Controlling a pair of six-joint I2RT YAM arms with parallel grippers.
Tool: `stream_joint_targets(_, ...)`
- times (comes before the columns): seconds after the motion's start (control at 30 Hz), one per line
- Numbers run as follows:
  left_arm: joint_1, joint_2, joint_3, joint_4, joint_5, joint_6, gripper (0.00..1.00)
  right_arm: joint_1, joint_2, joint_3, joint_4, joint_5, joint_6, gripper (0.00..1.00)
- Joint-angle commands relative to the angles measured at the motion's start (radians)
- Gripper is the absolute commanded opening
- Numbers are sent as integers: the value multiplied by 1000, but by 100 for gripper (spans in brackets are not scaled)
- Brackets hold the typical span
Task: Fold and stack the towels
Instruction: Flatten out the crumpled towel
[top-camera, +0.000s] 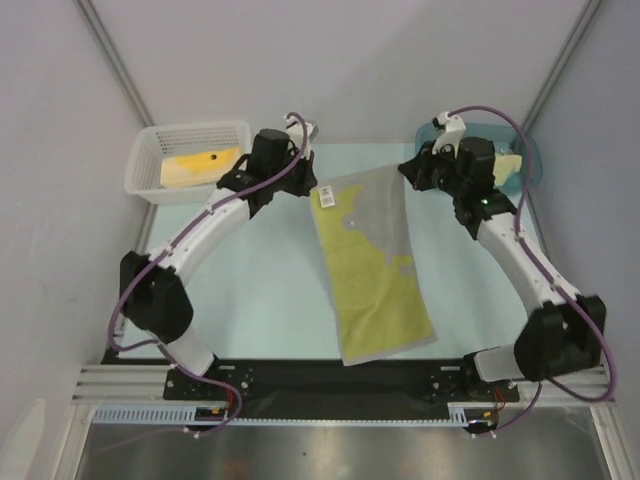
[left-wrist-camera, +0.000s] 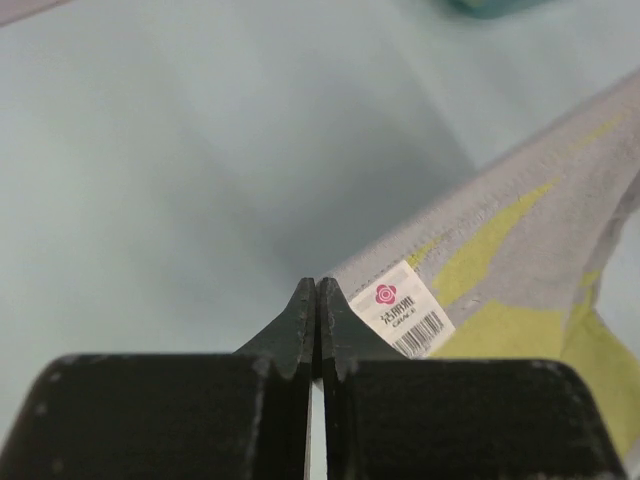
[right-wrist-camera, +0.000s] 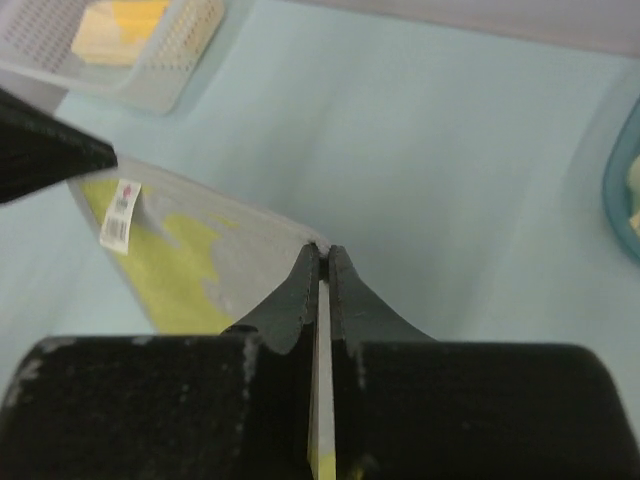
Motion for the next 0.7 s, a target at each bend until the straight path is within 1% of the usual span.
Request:
stream_joint_targets(0.0, 96, 102, 114, 146, 72, 89, 0, -17, 135, 51, 230, -127, -1, 0)
stream_joint_targets(0.03, 109, 179, 142, 173, 84, 106, 0, -18, 183, 81, 274, -142, -12, 0)
stream_joint_targets(0.07, 124, 214, 176, 178, 97, 147, 0, -18, 257, 94, 299, -145, -15, 0)
stream_joint_targets(0.1, 129, 250, 251, 178, 118, 169, 0, -20, 302, 115, 322, -157, -20, 0)
stream_joint_targets(0.13, 133, 323, 292, 172, 117, 204, 0, -21, 339, 153, 358, -162, -26, 0)
stream_joint_targets(0.17, 139, 352, 337, 155, 114, 222, 0, -21, 415, 180, 371, -163, -27, 0)
stream_joint_targets(0.2, 144, 388, 410, 148, 101, 238, 0, -24, 448, 204, 383, -163, -31, 0)
stream_joint_targets(0.3, 167, 469, 509, 148, 92, 264, 0, -36, 567, 298, 432, -182, -20, 0)
stream_joint_targets(0.33, 188, 495, 539, 152, 157, 271, 0, -41, 635, 366, 422, -197, -35, 0)
stream_joint_targets(0.37, 193, 495, 540, 152, 158, 272, 0, -41, 636, 367, 422, -197, -35, 0)
stream_joint_targets(0.43, 195, 497, 534, 157, 202, 271, 0, -53, 665, 381, 451, -214, -52, 0)
stream_joint_targets(0.53, 193, 483, 512, 131, 261, 253, 0, -81, 653, 334, 504, -222, -63, 0)
stream_joint_targets(0.57, 192, 470, 494, 134, 300, 247, 0, -87, 646, 321, 509, -228, -69, 0)
stream_joint_targets(0.67, 178, 393, 354, 197, 305, 226, 0, -109, 610, 283, 483, -263, -96, 0)
